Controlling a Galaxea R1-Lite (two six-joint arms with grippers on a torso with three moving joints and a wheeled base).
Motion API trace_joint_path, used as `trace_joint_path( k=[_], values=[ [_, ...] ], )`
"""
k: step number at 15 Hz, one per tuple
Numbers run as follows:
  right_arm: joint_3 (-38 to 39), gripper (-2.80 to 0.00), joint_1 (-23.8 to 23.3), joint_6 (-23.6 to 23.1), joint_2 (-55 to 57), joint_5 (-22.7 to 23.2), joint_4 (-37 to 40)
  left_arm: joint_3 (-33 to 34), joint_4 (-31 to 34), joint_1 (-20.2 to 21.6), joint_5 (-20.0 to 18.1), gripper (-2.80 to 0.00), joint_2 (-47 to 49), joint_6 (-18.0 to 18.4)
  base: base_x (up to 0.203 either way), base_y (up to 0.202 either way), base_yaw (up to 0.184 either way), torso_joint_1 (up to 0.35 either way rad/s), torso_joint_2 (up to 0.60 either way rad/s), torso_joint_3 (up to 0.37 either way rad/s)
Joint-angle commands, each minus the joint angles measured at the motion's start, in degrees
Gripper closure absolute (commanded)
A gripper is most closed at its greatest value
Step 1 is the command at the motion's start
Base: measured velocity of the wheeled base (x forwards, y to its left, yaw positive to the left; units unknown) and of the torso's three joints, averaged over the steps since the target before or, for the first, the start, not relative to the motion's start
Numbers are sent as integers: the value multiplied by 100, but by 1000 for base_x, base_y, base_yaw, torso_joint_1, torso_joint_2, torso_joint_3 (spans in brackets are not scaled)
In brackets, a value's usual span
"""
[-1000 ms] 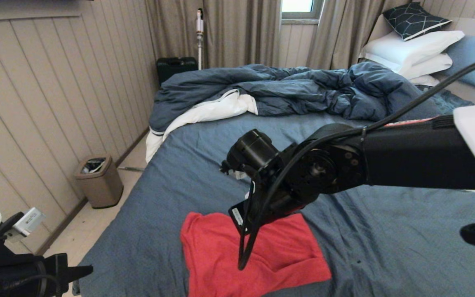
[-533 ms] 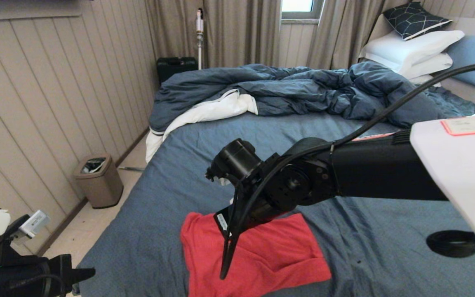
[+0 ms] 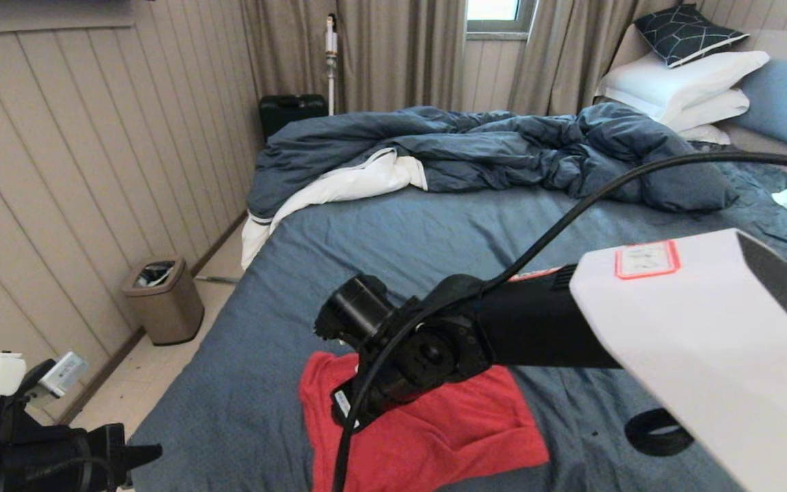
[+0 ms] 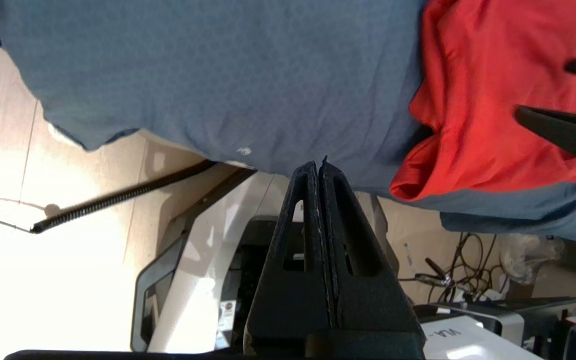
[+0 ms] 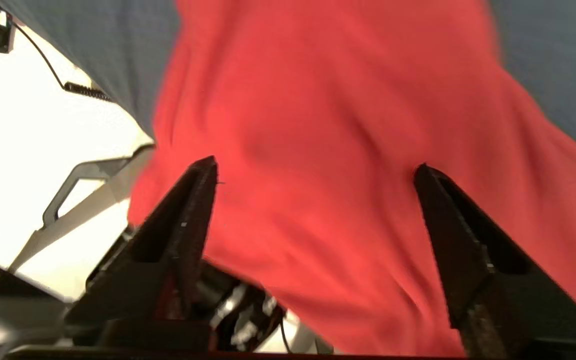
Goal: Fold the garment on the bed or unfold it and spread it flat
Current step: Unford the red T-shirt
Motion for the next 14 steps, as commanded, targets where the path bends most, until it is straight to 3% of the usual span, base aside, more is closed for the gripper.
trace_joint_path(
  k=[1, 5, 6, 14],
  values=[
    [-20, -280, 20, -5, 215, -10, -73, 31, -22, -7, -13, 0, 50, -14, 0, 0, 0, 0, 0, 0],
    [-27, -280, 8, -25, 344, -30, -105, 40, -58, -6, -31, 0, 101, -10, 0, 0, 0, 0, 0, 0],
    [-27, 0, 16, -17, 352, -45, -113, 40, -58, 2, -31, 0, 94, -14, 0, 0, 0, 0, 0, 0],
    [-10, 0, -33, 27, -1, -72, -45, 130, -119, -6, -8, 0, 120, 2, 0, 0, 0, 0, 0, 0]
  ],
)
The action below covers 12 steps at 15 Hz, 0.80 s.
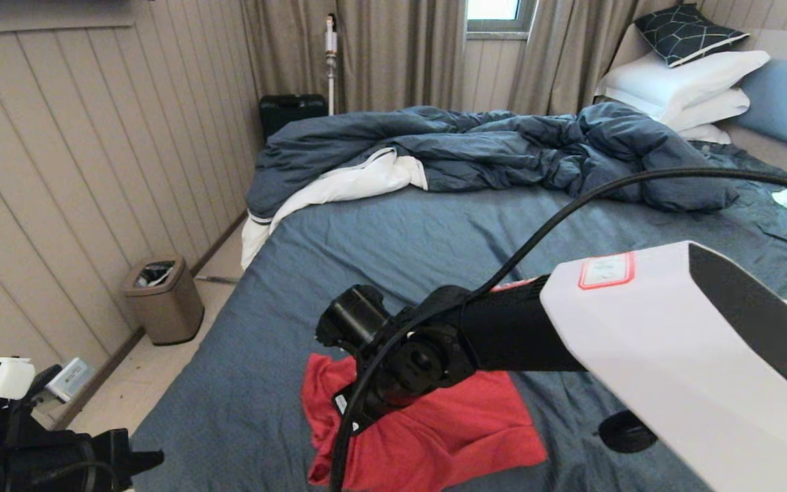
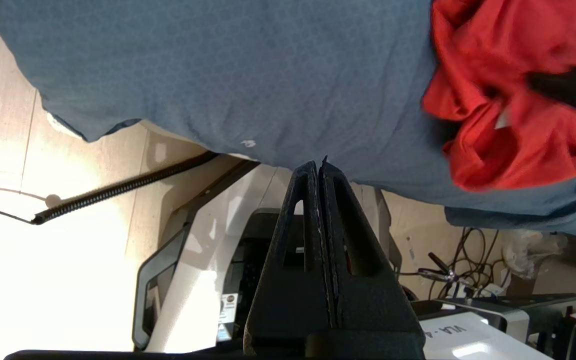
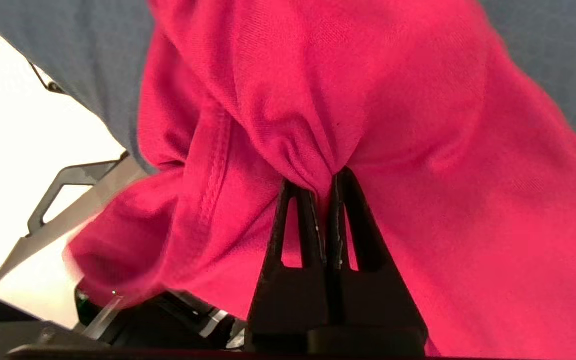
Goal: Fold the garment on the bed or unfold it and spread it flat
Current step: Unford the red T-shirt
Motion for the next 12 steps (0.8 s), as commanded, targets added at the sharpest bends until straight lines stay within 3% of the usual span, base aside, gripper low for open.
trace_joint_path(
  k=[1, 6, 12],
  values=[
    [12, 0, -15, 21, -279, -4, 22, 61, -133, -2, -6, 0, 1, -11, 0, 0, 0, 0, 0, 0],
    [337, 0, -295, 57, -927, -85, 33, 217, -472, -2, -10, 0, 2, -11, 0, 0, 0, 0, 0, 0],
    [1163, 0, -1610, 21, -1952, -153, -9, 243, -472, -2, -19, 0, -42, -11, 0, 0, 0, 0, 0, 0]
  ],
)
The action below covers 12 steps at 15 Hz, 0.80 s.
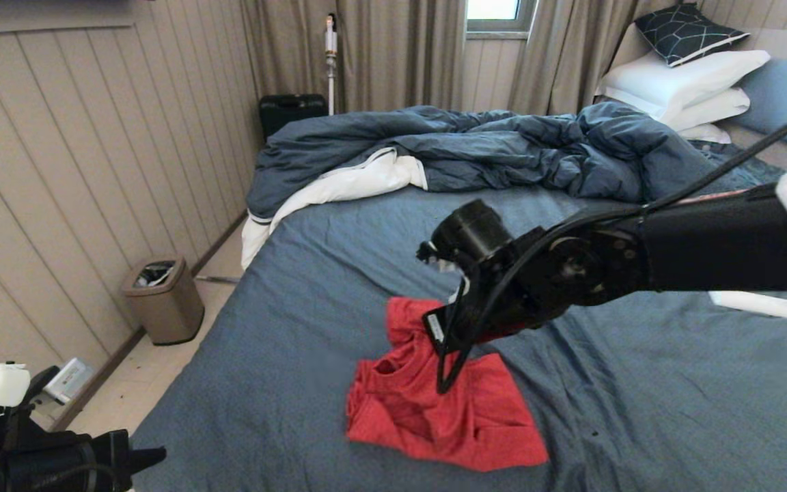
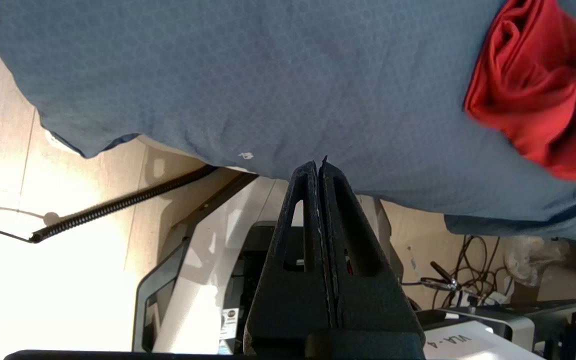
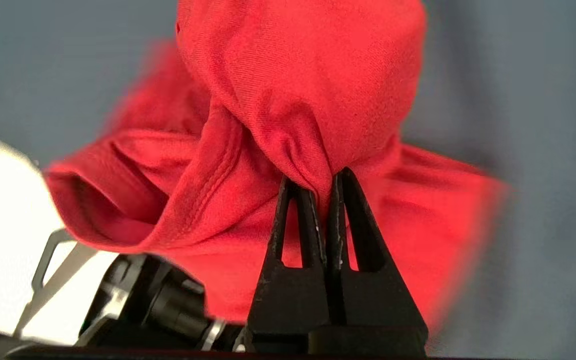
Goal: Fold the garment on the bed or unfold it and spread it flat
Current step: Unford the red T-shirt
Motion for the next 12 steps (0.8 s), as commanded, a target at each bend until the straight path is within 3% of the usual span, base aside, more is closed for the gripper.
trace_joint_path(
  k=[1, 5, 8, 12],
  values=[
    [231, 0, -421, -4, -393, -3, 1, 5, -2, -7, -10, 0, -31, -24, 0, 0, 0, 0, 0, 0],
    [671, 0, -1344, -92, -758, 12, -23, 23, -10, -8, -10, 0, -40, -24, 0, 0, 0, 0, 0, 0],
    [1008, 0, -2299, -304, -953, 63, -102, 23, -10, -8, -10, 0, -40, -24, 0, 0, 0, 0, 0, 0],
    [1977, 0, -3157, -775, -1075, 176, -911, 31, -10, -25, -10, 0, -48, -33, 0, 0, 0, 0, 0, 0]
  ],
)
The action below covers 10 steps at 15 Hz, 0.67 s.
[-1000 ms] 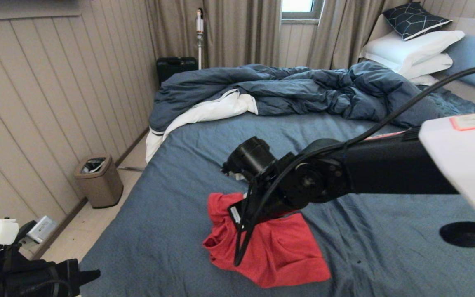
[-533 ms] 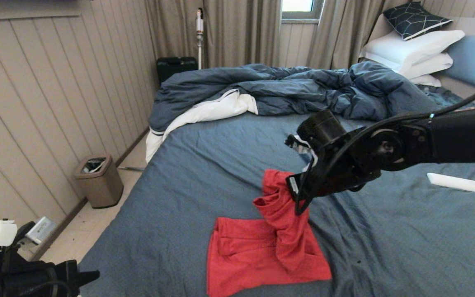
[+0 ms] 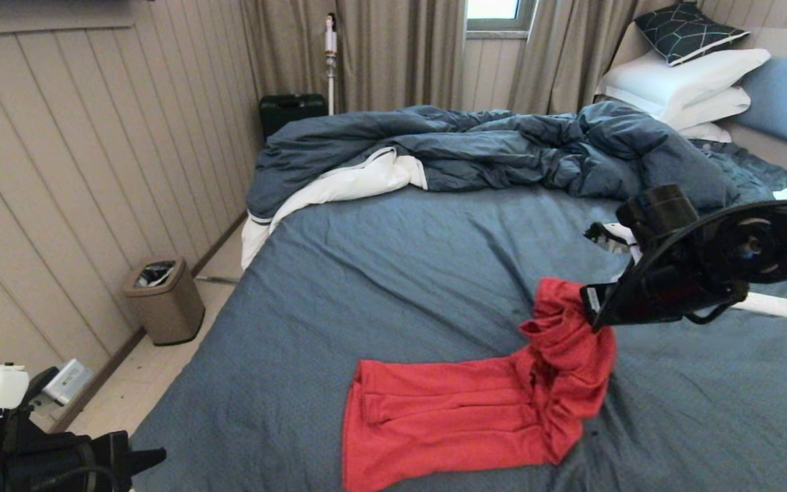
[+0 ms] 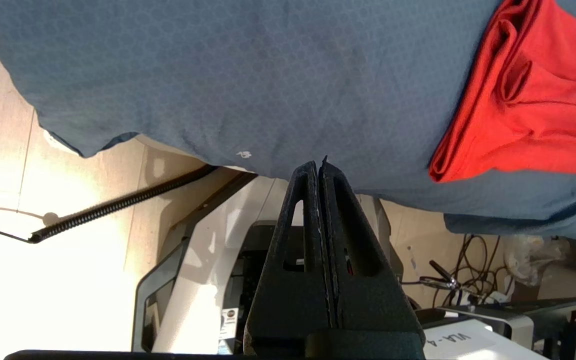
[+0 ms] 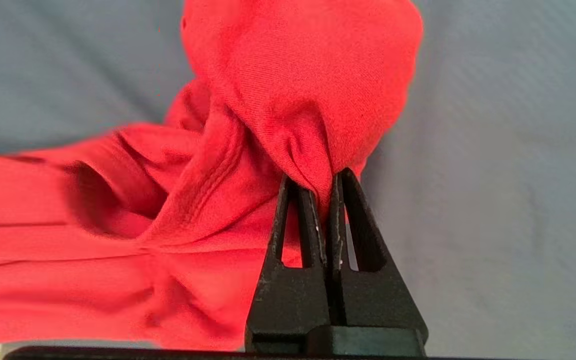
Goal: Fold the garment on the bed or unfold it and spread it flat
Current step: Unford the red T-shirt
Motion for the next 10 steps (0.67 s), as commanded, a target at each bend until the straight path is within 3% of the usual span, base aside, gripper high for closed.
trace_joint_path(
  k=[1, 6, 10],
  values=[
    [423, 0, -318, -88, -91, 4, -223, 17, -6, -6, -9, 0, 0, -22, 0, 0, 0, 0, 0, 0],
    [1357, 0, -967, -266, -68, 23, -1171, 60, -6, -95, -9, 0, 0, -13, 0, 0, 0, 0, 0, 0],
    [1825, 0, -1210, -382, 27, 24, -1700, 104, -7, -103, -17, 0, 9, -13, 0, 0, 0, 0, 0, 0]
  ],
)
